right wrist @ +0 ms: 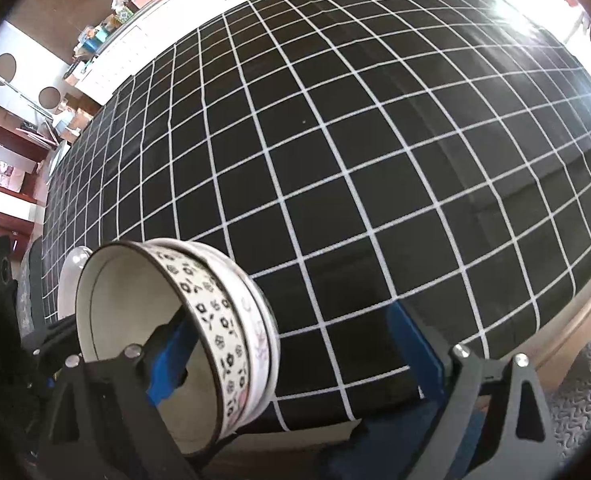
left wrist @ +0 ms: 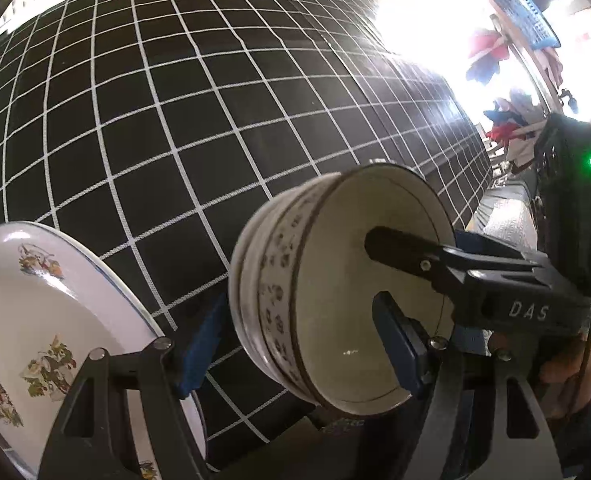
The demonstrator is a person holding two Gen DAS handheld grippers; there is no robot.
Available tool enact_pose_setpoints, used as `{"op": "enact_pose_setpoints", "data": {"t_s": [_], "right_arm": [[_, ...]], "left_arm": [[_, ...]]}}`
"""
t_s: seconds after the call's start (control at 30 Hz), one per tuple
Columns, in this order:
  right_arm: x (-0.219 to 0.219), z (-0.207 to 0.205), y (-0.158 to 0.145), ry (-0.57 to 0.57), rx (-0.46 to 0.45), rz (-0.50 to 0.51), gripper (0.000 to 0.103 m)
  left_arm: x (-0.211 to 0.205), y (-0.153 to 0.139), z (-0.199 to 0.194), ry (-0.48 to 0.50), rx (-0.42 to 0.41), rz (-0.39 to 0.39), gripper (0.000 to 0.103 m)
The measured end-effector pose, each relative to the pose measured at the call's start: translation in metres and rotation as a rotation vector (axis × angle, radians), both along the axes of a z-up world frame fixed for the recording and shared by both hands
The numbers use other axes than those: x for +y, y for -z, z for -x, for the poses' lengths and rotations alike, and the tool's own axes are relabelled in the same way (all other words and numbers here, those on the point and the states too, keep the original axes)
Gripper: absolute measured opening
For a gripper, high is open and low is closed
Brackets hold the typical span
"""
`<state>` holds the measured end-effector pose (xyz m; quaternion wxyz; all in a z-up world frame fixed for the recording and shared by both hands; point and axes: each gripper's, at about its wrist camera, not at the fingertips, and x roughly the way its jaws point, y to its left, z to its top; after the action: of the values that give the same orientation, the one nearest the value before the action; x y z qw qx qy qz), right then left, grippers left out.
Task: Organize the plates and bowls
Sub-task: 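Grasp the rim of the nested bowl stack with the right gripper, then lift the bowl stack with the right gripper and carry it over the plates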
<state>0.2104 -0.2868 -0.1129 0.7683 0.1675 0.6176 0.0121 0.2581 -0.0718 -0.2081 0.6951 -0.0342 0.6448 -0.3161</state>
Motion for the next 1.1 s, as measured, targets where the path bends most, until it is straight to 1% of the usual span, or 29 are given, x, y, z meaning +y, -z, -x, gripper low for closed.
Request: {"op": "enact_pose_setpoints", "data": {"t_s": [0.27,0.43,0.6,0.7,0.77,0.87,0.93,0.97,1.1], "right_arm": [[0.001,0.006,0.008,-0.014,0.024,-0.030,0.095],[-0.008,0.011,0.014,0.002,0.046,-0.076,0.095],[-0.017,0.015,0.014,0.023,0.049,-0.089,0.094],[-0.017,0.016,0.013,0.029,0.041,-0.102,0.088],[-0.017,0.015,0.013,0.034,0.048,-0.131,0.083],[-0.015,0.015,0.022,0.057,0.096,-0.249,0.076],[-0.017,0.019,0.027,0.086,0.116,-0.319,0.074],[-0.017,0.021,0.028,0.094,0.118,-0.325,0.072],[-0.016,0.026,0.023,0.114,0.115,-0.291,0.072]], "left_arm": [[-0.008,0.002,0.000,0.007,-0.006,-0.018,0.072],[-0.010,0.005,-0.001,0.007,0.003,-0.032,0.072],[-0.026,0.007,0.000,0.027,-0.024,-0.066,0.072],[-0.033,0.008,0.001,0.027,-0.032,-0.079,0.072],[-0.037,0.009,0.001,0.021,-0.032,-0.091,0.072],[-0.043,0.010,-0.001,0.008,-0.025,-0.101,0.072],[-0.047,0.011,0.000,0.009,-0.028,-0.109,0.072],[-0.049,0.011,0.002,0.003,-0.031,-0.111,0.073],[-0.053,0.011,0.007,-0.005,-0.032,-0.116,0.074]]}}
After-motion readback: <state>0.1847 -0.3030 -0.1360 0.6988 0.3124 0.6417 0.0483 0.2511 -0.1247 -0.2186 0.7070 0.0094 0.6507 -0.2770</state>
